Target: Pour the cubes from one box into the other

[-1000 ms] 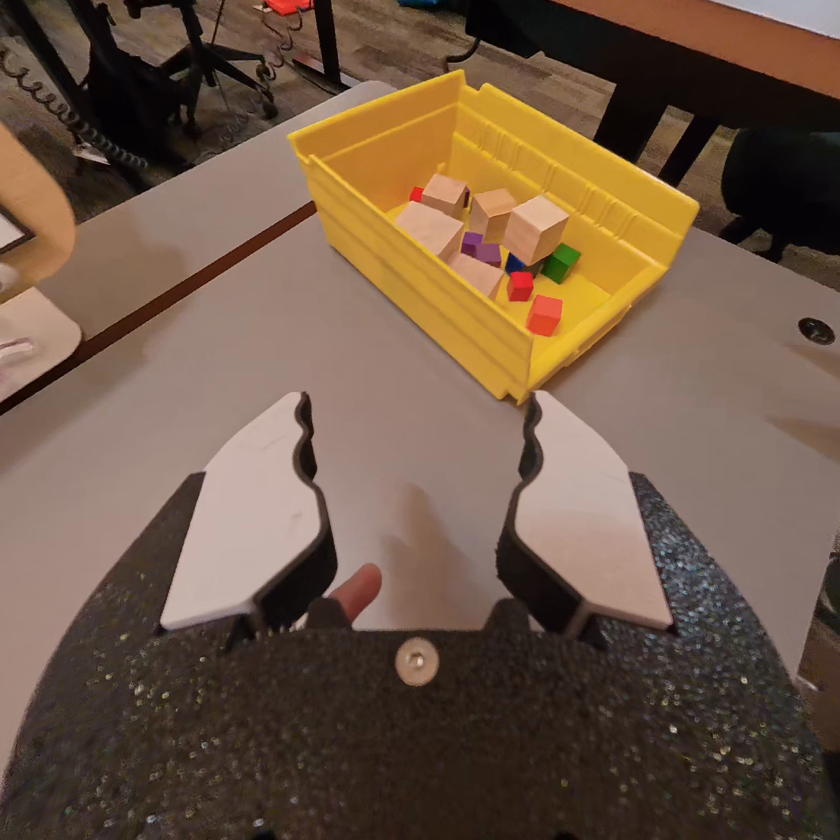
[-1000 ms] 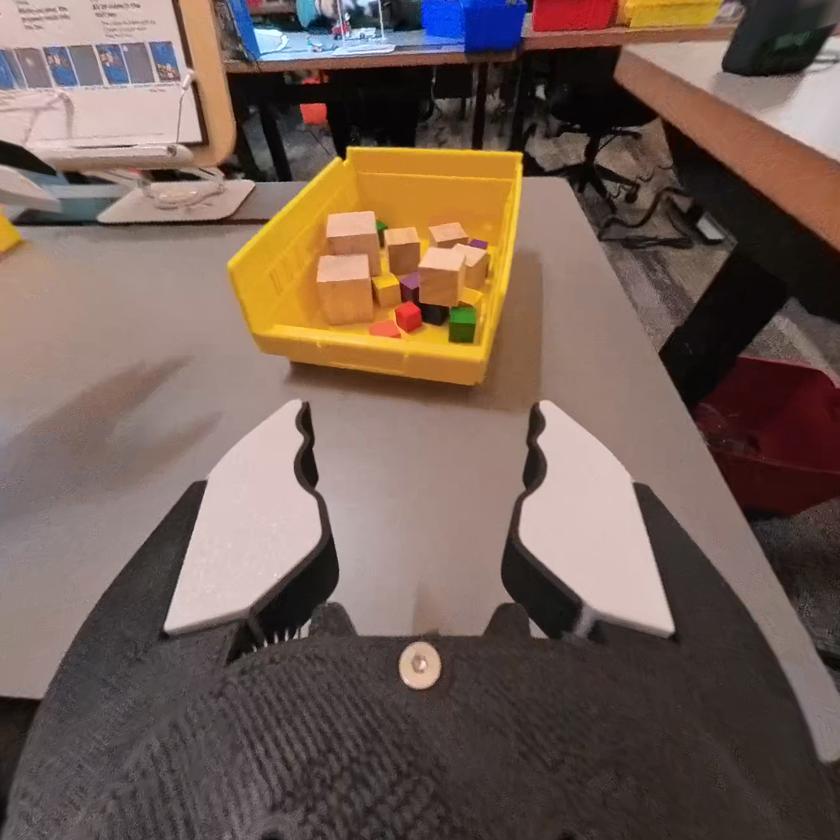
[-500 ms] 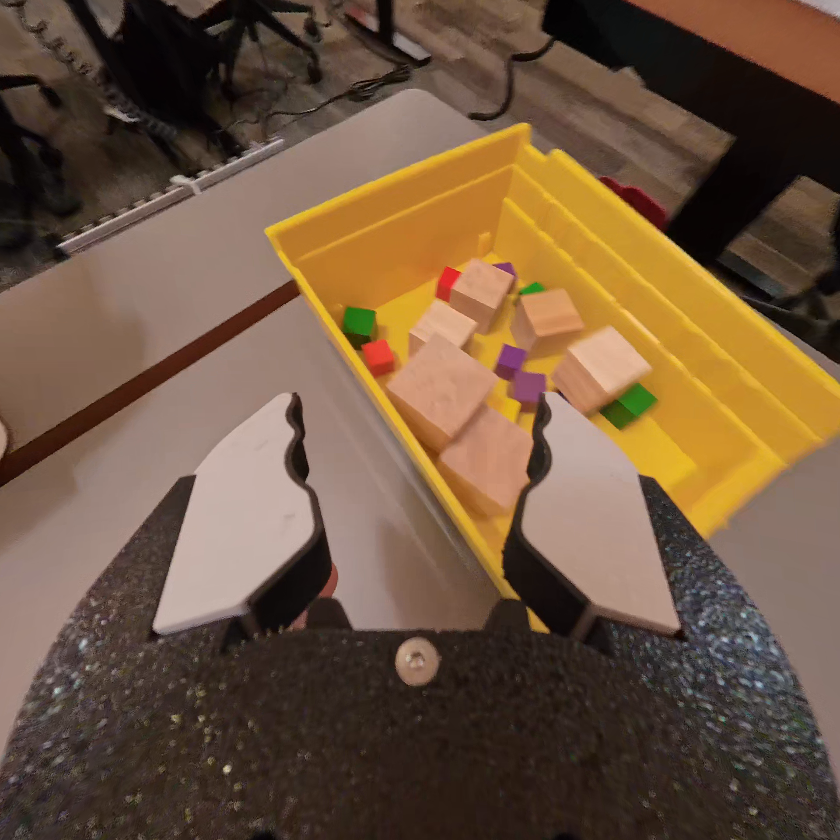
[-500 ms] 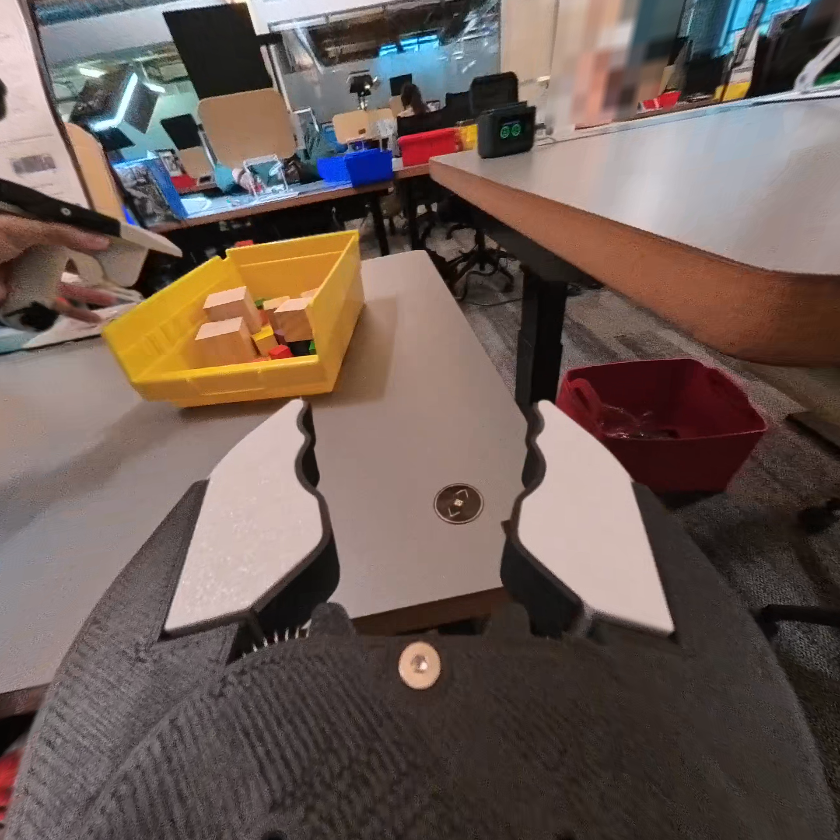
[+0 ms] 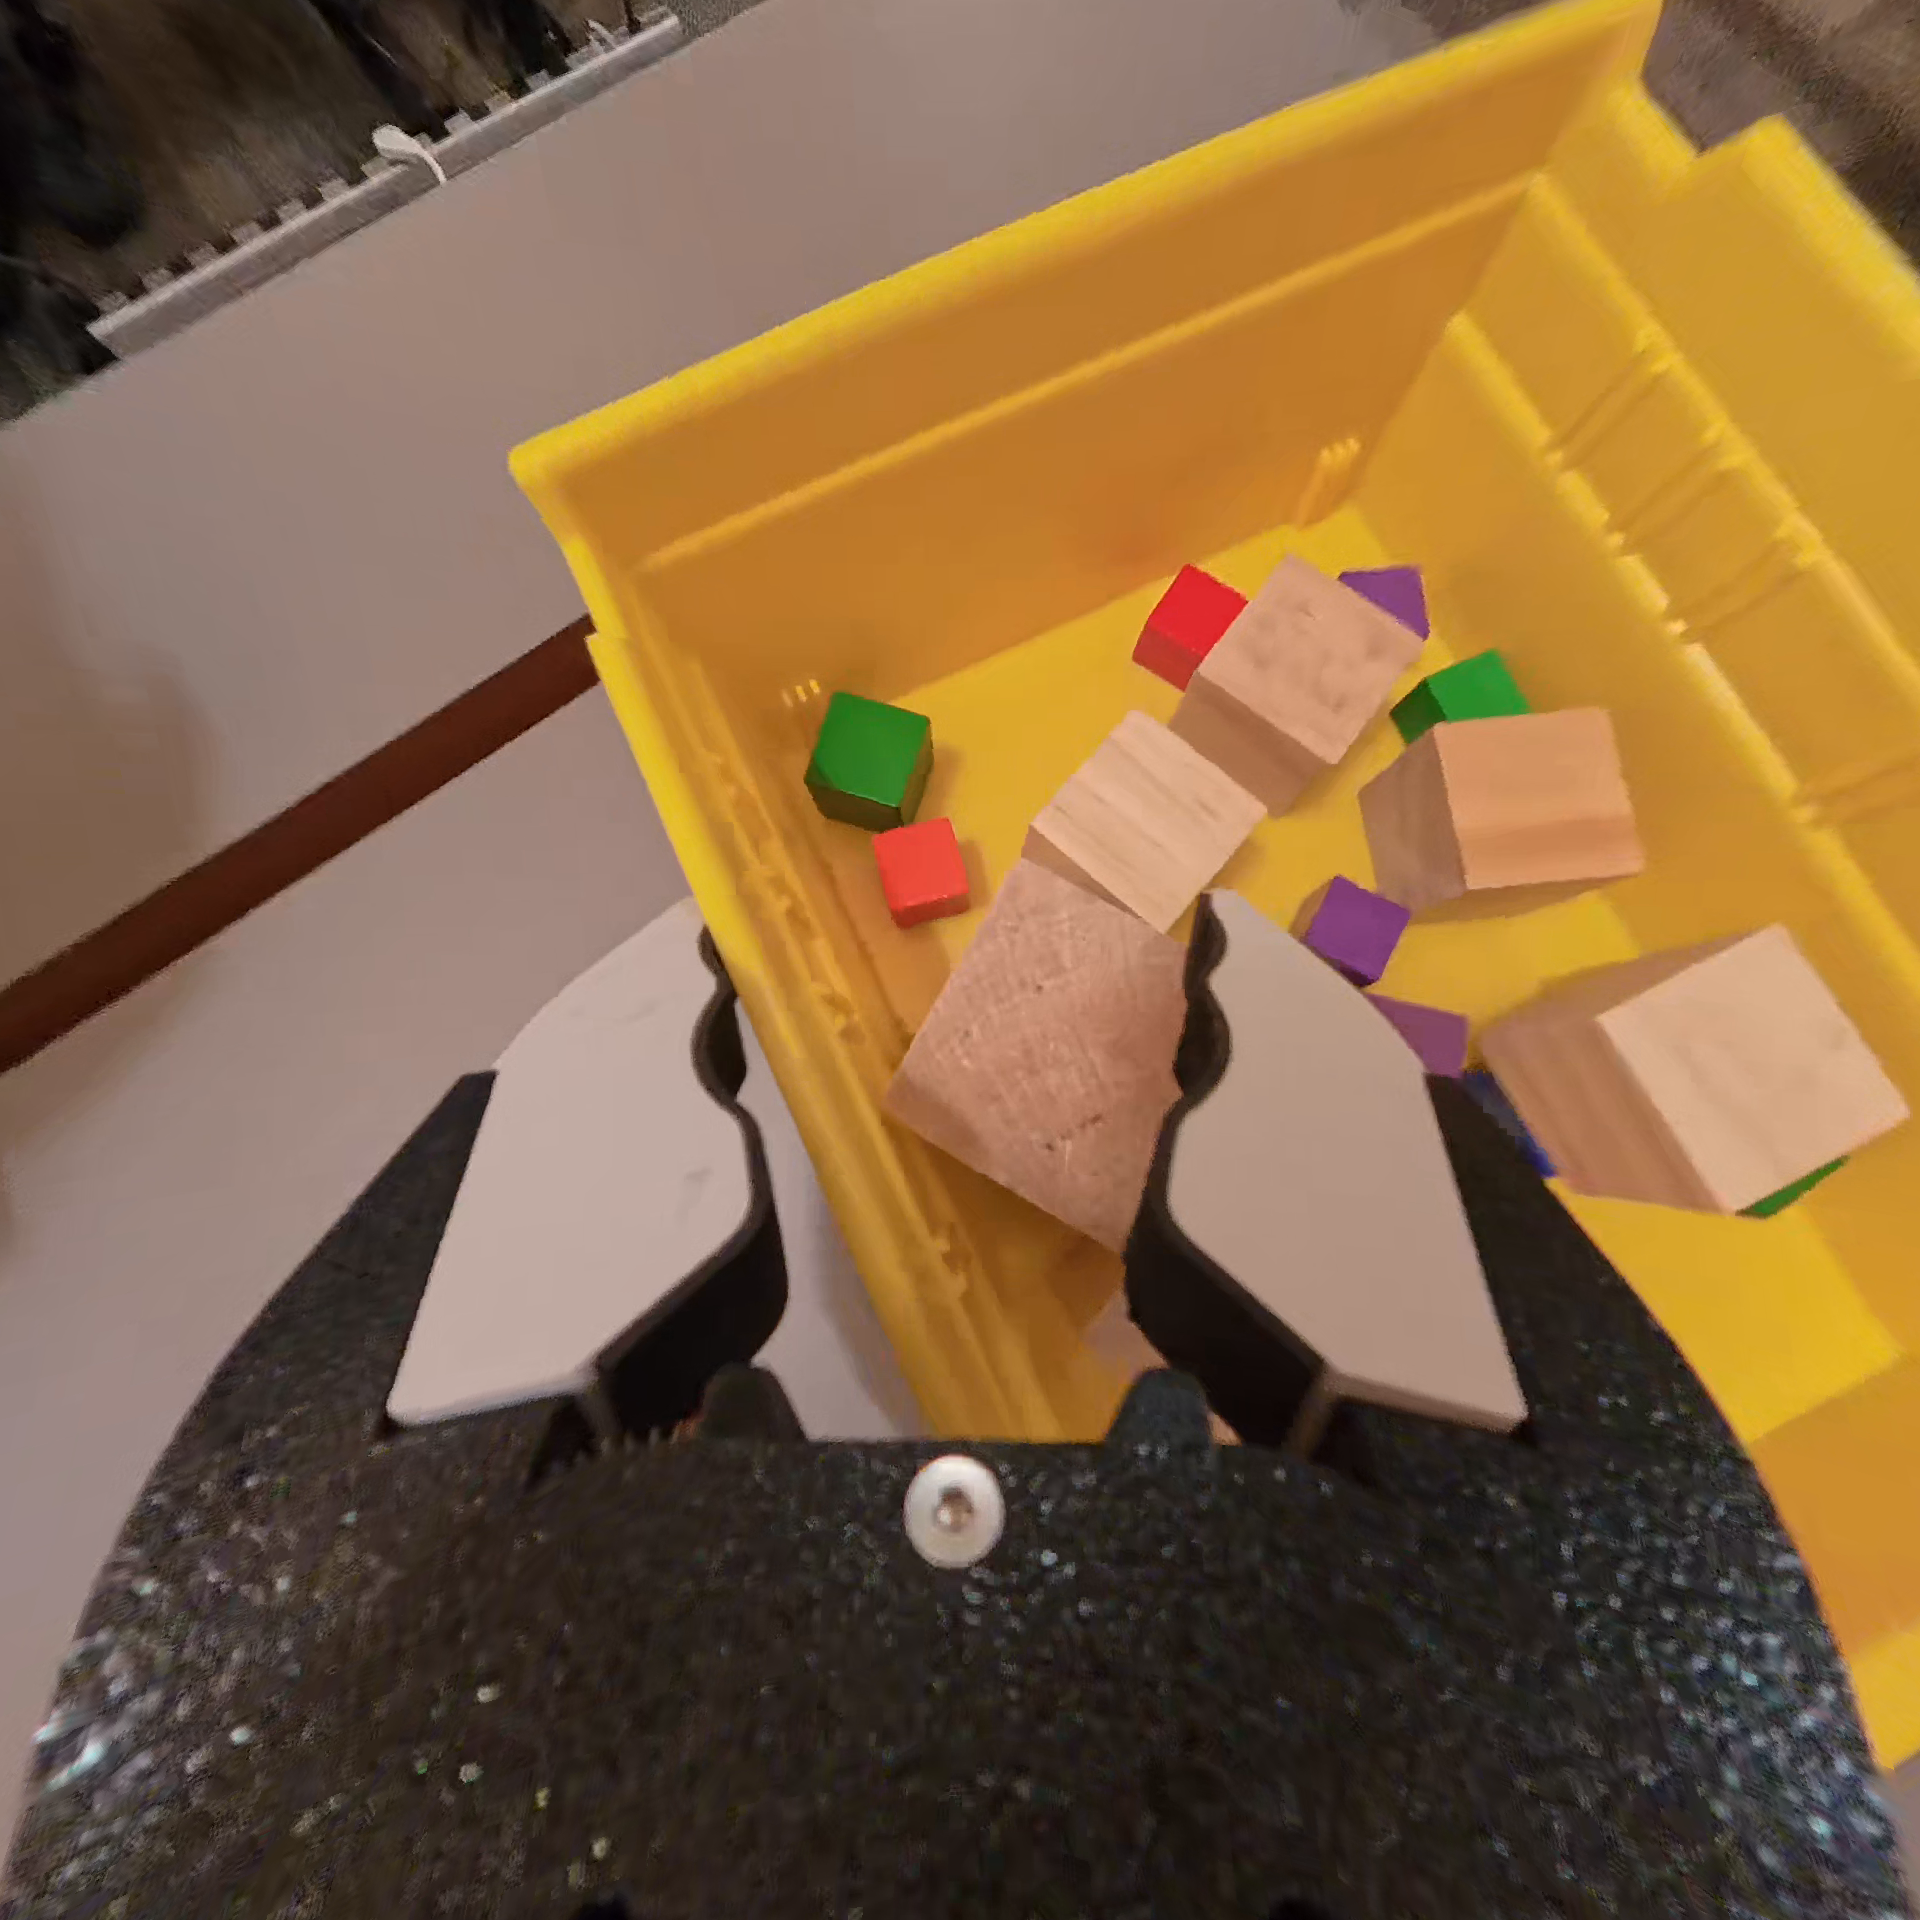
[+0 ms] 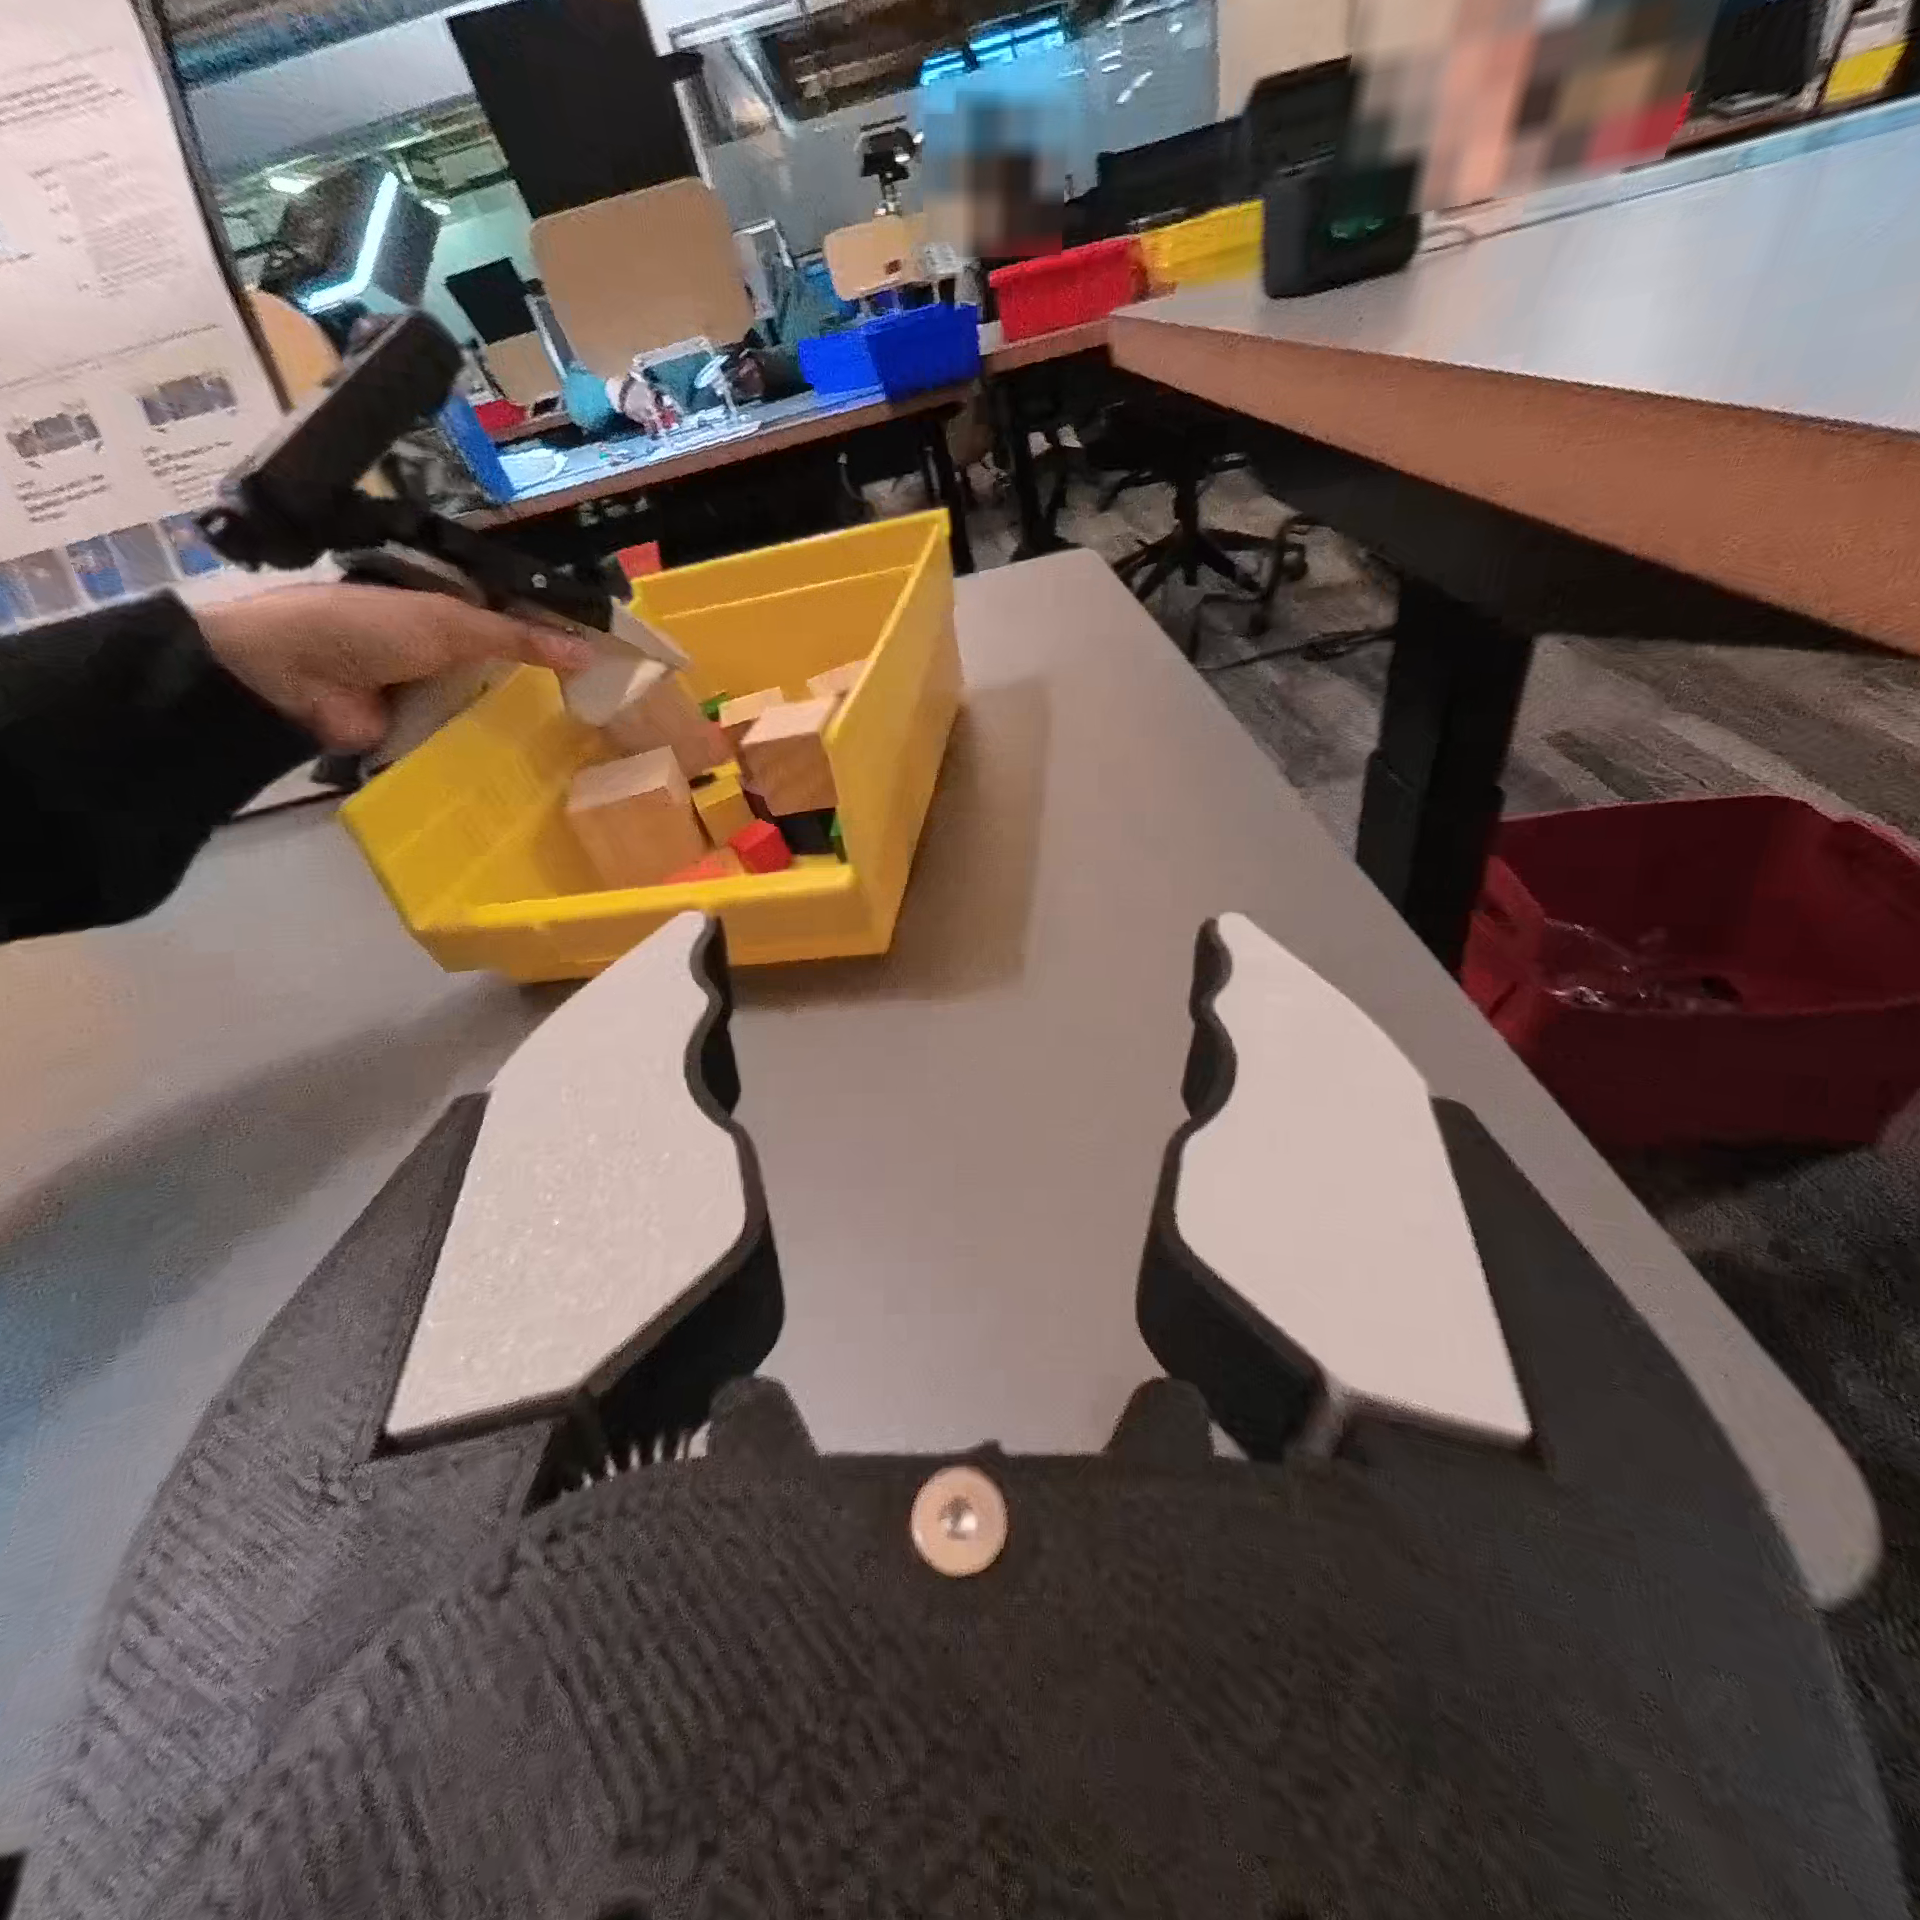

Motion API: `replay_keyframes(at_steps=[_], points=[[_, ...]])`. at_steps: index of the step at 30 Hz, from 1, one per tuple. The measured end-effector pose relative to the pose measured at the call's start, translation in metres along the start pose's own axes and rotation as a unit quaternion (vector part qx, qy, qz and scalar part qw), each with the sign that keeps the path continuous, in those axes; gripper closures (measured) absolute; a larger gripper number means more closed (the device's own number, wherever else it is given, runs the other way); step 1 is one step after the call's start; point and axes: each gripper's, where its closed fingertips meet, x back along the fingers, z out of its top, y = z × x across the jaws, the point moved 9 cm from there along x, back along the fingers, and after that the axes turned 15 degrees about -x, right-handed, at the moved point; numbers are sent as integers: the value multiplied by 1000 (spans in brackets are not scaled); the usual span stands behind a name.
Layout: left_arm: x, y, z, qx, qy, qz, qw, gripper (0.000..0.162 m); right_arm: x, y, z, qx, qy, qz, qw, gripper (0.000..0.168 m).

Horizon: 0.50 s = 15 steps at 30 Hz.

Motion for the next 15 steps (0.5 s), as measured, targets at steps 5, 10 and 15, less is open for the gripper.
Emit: replay_keyframes(at_steps=[5,10,15], points=[[12,-14,-15,49,15,9,999,122,-28,-18,-3,26,10,66,997,83],[17,-6,-21,-5,23,68,997,132,-48,-25,9,40,-13,98,994,82],[21,-7,-17,-28,-13,150,988,102,-47,-32,5,6,1,120,993,83]])
